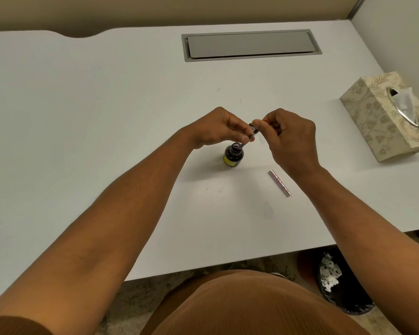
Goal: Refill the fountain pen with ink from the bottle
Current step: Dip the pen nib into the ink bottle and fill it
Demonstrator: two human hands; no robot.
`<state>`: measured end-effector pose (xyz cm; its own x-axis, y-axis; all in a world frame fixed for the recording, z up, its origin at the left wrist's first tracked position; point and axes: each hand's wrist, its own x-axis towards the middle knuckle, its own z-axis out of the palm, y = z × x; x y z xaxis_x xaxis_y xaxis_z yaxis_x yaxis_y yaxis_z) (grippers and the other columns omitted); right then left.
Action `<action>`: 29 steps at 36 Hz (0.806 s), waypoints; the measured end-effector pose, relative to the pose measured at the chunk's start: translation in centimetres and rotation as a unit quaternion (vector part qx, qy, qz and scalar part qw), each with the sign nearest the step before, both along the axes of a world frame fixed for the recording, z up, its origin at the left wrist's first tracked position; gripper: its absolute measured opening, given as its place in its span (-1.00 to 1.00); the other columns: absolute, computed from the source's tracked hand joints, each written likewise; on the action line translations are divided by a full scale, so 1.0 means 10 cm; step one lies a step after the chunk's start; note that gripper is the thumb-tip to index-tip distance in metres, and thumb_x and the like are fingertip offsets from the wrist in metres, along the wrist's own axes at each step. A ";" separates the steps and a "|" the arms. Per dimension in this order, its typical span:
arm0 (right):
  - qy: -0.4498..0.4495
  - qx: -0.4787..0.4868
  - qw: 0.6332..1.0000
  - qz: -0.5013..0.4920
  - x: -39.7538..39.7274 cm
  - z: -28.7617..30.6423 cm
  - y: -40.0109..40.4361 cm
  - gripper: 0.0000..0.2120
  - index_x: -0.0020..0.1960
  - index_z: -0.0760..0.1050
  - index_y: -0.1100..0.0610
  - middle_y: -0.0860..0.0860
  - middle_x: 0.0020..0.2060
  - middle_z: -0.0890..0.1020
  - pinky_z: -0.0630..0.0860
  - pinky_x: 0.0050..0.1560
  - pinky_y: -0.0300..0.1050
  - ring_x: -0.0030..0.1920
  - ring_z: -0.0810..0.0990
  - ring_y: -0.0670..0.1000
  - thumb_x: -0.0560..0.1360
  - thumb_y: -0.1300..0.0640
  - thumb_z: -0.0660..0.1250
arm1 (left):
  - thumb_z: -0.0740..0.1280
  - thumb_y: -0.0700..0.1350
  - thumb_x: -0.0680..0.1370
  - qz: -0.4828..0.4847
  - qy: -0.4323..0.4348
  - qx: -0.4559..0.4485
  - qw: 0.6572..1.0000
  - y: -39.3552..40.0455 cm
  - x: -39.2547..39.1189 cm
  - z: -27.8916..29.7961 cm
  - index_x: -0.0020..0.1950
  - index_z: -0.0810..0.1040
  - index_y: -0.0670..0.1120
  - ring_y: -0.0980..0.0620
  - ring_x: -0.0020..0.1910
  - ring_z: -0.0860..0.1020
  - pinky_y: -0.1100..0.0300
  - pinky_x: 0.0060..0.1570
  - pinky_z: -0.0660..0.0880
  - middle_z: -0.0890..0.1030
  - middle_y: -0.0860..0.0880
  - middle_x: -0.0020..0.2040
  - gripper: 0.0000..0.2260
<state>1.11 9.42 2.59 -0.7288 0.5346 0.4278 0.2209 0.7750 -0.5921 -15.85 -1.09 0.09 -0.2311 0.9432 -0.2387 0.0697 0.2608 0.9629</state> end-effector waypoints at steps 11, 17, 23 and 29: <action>0.002 0.007 1.000 0.006 0.04 0.00 -0.02 -0.76 -0.16 0.60 0.17 0.02 -0.36 0.61 0.48 -0.26 -0.08 -0.34 0.54 0.01 0.56 0.01 0.41 | 0.49 -0.30 0.48 0.014 0.002 0.006 1.000 -0.03 0.03 0.01 0.04 0.71 -0.16 0.08 0.03 0.69 0.28 0.11 0.56 0.75 -0.01 -0.04 -0.84; 0.004 -0.005 1.000 0.017 0.07 0.02 -0.05 -0.78 -0.13 0.63 0.17 0.01 -0.32 0.64 0.51 -0.23 -0.09 -0.31 0.57 -0.01 0.56 0.02 0.41 | 0.49 -0.30 0.48 0.021 0.000 0.009 1.000 -0.05 0.05 0.02 0.06 0.70 -0.17 0.01 0.07 0.69 0.33 0.04 0.54 0.74 -0.10 0.02 -0.83; 0.004 -0.024 1.000 0.017 0.13 0.05 -0.08 -0.83 -0.08 0.65 0.15 -0.01 -0.27 0.68 0.55 -0.17 -0.06 -0.26 0.62 -0.03 0.56 0.04 0.41 | 0.48 -0.30 0.48 0.023 0.008 0.011 1.000 -0.07 0.06 0.02 0.08 0.70 -0.17 -0.01 0.10 0.68 0.31 0.08 0.55 0.73 -0.10 0.04 -0.81; 0.011 -0.055 0.998 0.005 0.19 0.08 -0.12 -0.87 -0.08 0.65 0.13 -0.05 -0.25 0.68 0.55 -0.15 -0.14 -0.25 0.63 -0.05 0.55 0.07 0.41 | 0.48 -0.28 0.50 0.015 0.007 -0.014 1.000 -0.10 0.09 0.10 0.15 0.68 -0.20 0.14 0.02 0.68 0.44 -0.11 0.49 0.72 -0.09 0.08 -0.77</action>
